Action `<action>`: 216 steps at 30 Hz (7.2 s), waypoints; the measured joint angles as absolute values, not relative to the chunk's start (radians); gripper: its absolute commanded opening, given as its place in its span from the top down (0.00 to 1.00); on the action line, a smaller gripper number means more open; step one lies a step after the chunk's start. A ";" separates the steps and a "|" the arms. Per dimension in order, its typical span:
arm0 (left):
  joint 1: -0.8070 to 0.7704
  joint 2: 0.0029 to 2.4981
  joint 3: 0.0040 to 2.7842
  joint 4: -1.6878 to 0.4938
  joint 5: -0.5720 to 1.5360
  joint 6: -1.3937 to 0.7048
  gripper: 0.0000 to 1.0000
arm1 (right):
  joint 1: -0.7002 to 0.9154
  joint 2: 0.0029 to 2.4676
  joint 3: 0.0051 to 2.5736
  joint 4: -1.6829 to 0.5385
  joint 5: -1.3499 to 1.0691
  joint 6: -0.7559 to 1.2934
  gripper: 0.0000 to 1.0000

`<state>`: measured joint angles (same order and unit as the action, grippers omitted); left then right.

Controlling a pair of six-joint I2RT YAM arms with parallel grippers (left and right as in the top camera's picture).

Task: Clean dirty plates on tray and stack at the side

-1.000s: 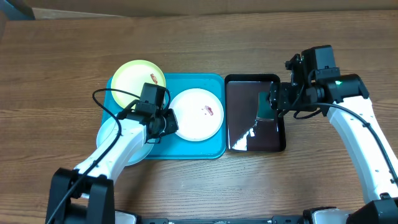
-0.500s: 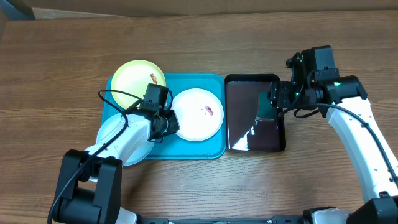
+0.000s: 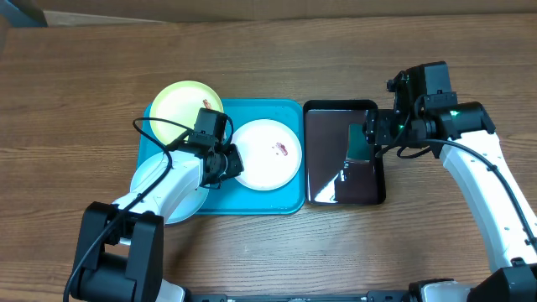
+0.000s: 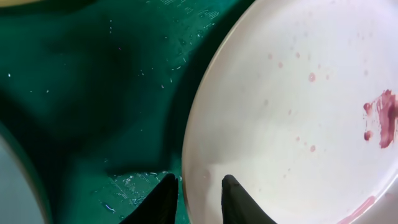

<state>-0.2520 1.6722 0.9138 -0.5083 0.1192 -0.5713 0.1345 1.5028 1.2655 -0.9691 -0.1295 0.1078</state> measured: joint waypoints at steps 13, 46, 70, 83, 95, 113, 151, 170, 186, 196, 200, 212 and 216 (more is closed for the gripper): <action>-0.252 1.672 0.917 -0.545 0.118 -0.575 0.88 | 0.134 1.503 1.266 -0.973 -0.126 0.108 0.25; -0.179 1.672 0.925 -0.598 0.110 -0.516 0.96 | 0.340 1.794 1.262 -0.927 0.178 0.337 0.21; -0.179 1.672 0.926 -0.598 0.108 -0.494 0.96 | 0.328 1.817 1.257 -0.830 0.221 0.362 0.28; -0.179 1.672 0.926 -0.598 0.108 -0.494 0.96 | 0.328 1.859 1.257 -0.825 0.225 0.363 0.29; -0.179 1.672 0.926 -0.599 0.108 -0.495 0.96 | 0.328 1.927 1.256 -0.786 0.226 0.363 0.36; -0.179 1.672 0.926 -0.599 0.108 -0.494 0.96 | 0.286 1.928 1.256 -0.797 0.222 0.363 0.39; -0.179 1.672 0.927 -0.606 0.108 -0.494 0.96 | 0.275 1.926 1.330 -0.925 0.174 0.339 0.26; -0.179 1.672 0.928 -0.607 0.108 -0.494 0.96 | 0.057 1.850 1.392 -0.971 0.130 0.347 0.96; -0.179 1.672 0.928 -0.610 0.108 -0.494 0.96 | 0.020 1.850 1.301 -0.918 -0.008 0.389 0.96; -0.179 1.672 0.928 -0.610 0.108 -0.494 0.96 | 0.020 1.850 1.250 -0.865 -0.072 0.392 0.96; -0.179 1.672 0.928 -0.610 0.108 -0.494 0.96 | 0.020 1.850 1.250 -0.865 -0.107 0.392 0.96; -0.179 1.672 0.928 -0.610 0.108 -0.494 0.96 | 0.020 1.850 1.250 -0.877 -0.134 0.391 0.87; -0.179 1.672 0.928 -0.610 0.108 -0.494 0.96 | 0.016 1.850 1.259 -0.910 -0.133 0.351 0.71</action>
